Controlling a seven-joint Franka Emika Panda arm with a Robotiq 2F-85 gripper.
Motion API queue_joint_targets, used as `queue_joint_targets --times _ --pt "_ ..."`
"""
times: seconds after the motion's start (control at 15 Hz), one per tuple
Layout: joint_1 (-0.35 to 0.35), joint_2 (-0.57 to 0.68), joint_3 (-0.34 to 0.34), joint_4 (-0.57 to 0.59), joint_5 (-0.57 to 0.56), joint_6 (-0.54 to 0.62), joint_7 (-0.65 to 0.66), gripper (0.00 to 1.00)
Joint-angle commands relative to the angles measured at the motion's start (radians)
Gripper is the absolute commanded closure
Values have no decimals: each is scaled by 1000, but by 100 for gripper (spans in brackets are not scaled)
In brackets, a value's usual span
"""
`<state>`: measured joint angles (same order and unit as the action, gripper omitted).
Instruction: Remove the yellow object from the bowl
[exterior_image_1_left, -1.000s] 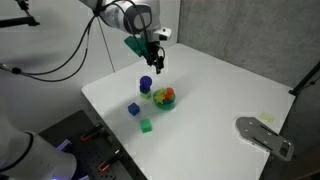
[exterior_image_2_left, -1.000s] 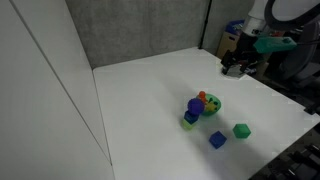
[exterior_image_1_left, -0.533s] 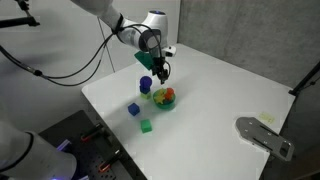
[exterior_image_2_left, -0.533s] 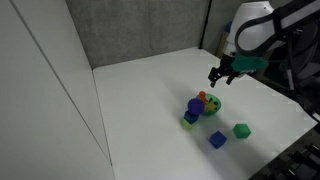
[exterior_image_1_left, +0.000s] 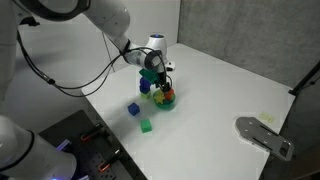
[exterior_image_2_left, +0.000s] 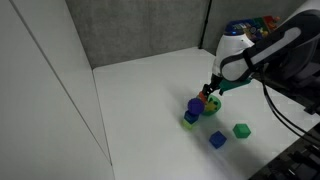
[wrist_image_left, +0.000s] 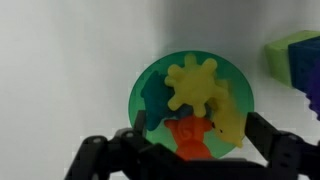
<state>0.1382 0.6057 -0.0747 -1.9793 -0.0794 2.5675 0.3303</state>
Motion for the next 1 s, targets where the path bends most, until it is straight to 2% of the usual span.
queue_joint_targets --times 0.0,0.6,0.93 --pt "43 69 -43 58 -21 -13 52 0" --pt "54 139 -46 103 5 -57 54 0" --pt "8 146 11 109 60 -54 1 0"
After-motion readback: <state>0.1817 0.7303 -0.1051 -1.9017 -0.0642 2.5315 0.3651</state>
